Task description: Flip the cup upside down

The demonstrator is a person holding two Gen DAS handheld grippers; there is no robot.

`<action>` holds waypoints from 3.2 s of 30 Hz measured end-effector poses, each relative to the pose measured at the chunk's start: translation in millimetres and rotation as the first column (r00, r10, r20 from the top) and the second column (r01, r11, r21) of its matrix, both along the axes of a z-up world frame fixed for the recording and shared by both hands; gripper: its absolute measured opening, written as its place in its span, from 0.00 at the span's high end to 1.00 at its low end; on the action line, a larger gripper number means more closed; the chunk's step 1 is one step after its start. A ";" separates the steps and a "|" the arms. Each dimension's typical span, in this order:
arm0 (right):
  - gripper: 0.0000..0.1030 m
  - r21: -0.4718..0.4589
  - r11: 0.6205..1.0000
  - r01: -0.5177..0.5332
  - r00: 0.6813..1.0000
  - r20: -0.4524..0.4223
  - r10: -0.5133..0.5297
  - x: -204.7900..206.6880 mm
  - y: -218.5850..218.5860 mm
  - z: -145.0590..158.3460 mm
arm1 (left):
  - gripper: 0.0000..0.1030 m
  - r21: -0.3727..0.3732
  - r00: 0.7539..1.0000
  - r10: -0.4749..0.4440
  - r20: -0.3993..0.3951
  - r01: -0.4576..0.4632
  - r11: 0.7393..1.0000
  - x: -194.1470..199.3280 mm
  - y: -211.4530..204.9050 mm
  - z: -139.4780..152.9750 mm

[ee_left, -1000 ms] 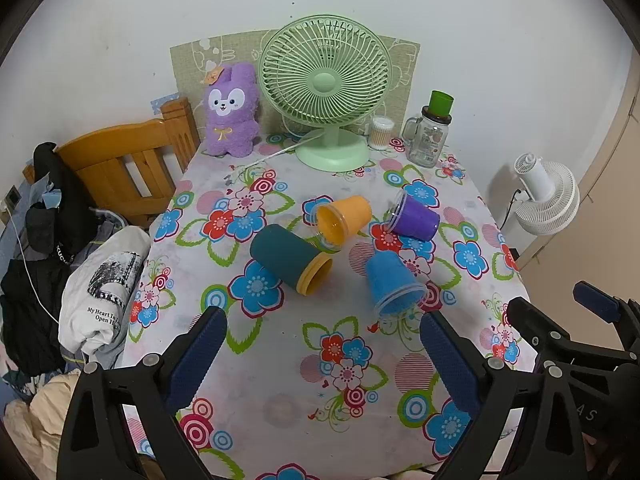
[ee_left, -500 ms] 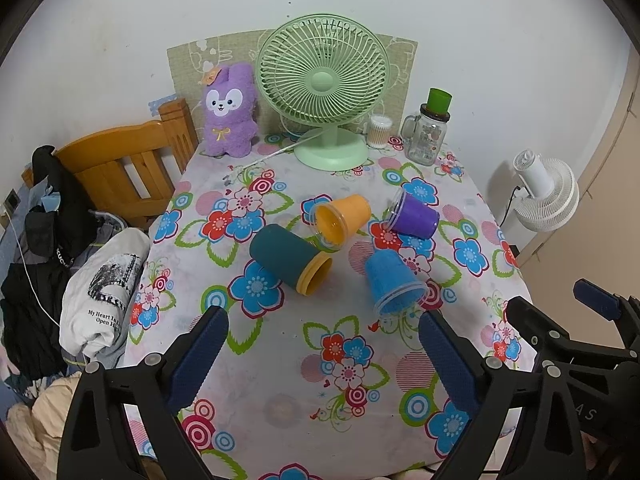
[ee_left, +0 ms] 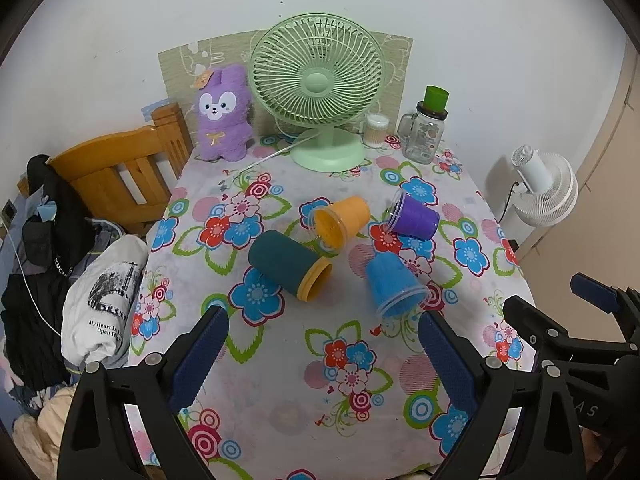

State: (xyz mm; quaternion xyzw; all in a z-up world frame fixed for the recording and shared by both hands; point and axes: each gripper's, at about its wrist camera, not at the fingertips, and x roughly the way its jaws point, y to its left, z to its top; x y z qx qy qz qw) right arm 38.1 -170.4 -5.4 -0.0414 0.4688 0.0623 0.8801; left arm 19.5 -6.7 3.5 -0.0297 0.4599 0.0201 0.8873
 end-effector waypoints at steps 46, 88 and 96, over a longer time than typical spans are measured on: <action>0.06 0.071 0.963 -0.259 0.962 -0.071 0.264 216.3 -112.0 -79.4 | 0.07 -0.054 0.951 0.228 -0.211 -0.244 0.968 173.9 -126.9 -115.9; 0.06 0.218 0.859 -0.462 0.839 -0.206 0.504 324.5 -86.2 -165.1 | 0.38 0.110 0.845 0.486 -0.224 -0.474 0.874 270.0 -138.3 -180.6; 0.06 0.232 0.863 -0.449 0.840 -0.219 0.496 319.5 -85.2 -165.6 | 0.39 0.126 0.875 0.437 -0.207 -0.419 0.899 263.3 -142.4 -170.9</action>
